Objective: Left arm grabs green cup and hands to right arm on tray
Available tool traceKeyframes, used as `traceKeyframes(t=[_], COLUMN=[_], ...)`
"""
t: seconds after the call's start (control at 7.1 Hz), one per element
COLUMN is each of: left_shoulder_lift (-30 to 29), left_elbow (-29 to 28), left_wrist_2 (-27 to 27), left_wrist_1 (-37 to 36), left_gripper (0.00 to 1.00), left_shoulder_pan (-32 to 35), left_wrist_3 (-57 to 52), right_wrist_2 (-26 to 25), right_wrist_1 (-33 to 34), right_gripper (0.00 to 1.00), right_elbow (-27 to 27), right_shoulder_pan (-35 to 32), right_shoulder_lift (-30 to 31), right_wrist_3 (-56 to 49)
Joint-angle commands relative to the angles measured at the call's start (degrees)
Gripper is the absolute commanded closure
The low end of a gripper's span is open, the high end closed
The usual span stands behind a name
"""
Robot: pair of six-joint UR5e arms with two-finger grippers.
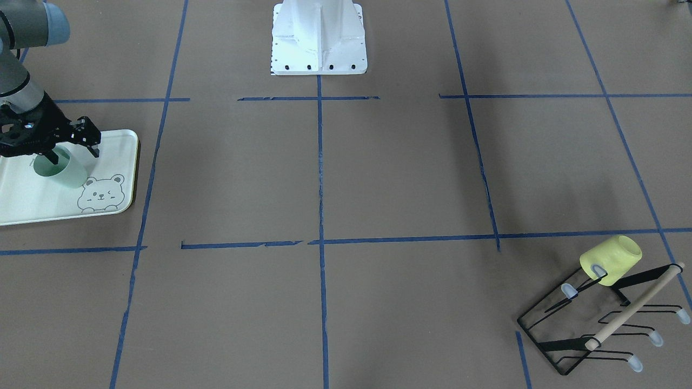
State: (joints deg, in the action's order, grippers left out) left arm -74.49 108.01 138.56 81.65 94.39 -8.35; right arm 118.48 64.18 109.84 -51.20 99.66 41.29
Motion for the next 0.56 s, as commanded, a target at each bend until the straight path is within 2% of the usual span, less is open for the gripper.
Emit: traceKeyframes(t=[0.0,0.14,0.42], left_shoulder_lift=[-0.12,-0.21,0.05], left_elbow=[-0.26,-0.52,-1.05], left_wrist_2=[0.22,0.22,-0.22], left_wrist_1=[0.0,0.09,2.53], left_gripper=[0.0,0.0,0.0], left_shoulder_pan=[0.0,-0.09,0.0], left_wrist_3=[0.0,-0.08,-0.43], right_wrist_2=[7.79,8.25,8.95], right_wrist_1=[11.16,18.98,27.37], right_gripper=[0.0,0.0,0.0], right_elbow=[4.31,6.25,6.18], right_shoulder_pan=[-10.88,-15.64,-23.91], right_shoulder_lift=[-0.16,-0.25,0.62], right_wrist_3=[-12.99,-22.21,-39.46])
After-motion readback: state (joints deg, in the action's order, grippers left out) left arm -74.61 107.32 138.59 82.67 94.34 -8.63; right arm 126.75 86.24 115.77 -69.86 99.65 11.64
